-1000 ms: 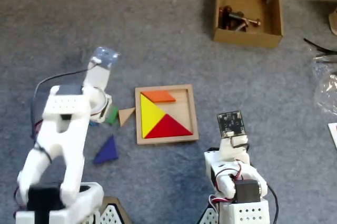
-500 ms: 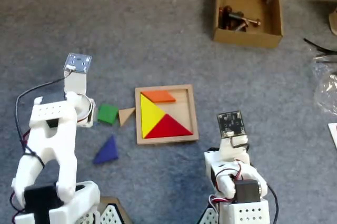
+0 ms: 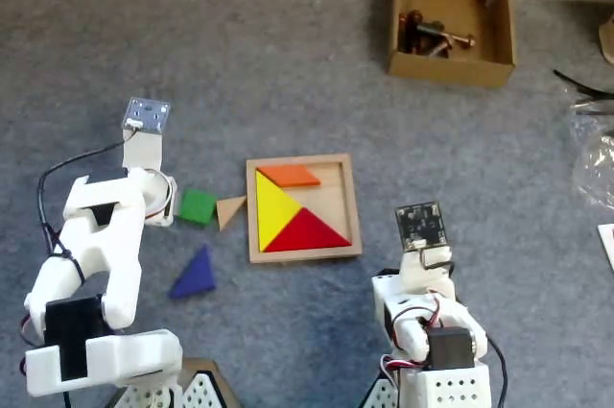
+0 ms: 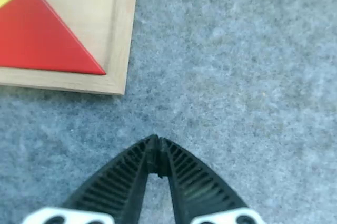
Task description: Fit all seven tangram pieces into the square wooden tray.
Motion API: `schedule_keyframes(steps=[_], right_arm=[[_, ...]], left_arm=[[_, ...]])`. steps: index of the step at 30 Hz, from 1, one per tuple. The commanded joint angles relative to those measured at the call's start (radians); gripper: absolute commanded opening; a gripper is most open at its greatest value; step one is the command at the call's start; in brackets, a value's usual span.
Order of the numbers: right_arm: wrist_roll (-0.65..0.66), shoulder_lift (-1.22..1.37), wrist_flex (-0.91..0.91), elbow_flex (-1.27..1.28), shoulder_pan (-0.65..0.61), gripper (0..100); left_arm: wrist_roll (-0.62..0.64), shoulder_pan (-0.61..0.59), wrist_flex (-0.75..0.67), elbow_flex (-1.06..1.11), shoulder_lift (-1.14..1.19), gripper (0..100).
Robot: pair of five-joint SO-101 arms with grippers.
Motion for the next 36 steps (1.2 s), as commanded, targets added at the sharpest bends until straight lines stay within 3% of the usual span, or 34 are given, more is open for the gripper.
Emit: schedule_keyframes(steps=[1, 8, 14, 32, 36], right_arm=[[-0.008, -0.008, -0.018, 0.117, -0.01, 0.5], [-0.008, -0.008, -0.018, 0.117, -0.01, 0.5], [-0.008, -0.008, -0.018, 0.117, -0.01, 0.5], [-0.008, -0.008, -0.018, 0.117, -0.01, 0.5], [-0.008, -0.008, -0.018, 0.117, -0.01, 0.5]], left_arm=[[0.008, -0.008, -0.014, -0.027, 0.002, 17], [0.008, -0.007, -0.014, -0.025, 0.002, 15], [0.008, 0.004, -0.014, -0.025, 0.008, 0], [0.0, 0.062, -0.014, -0.027, 0.001, 2], [-0.137, 0.14, -0.014, -0.027, 0.001, 2]])
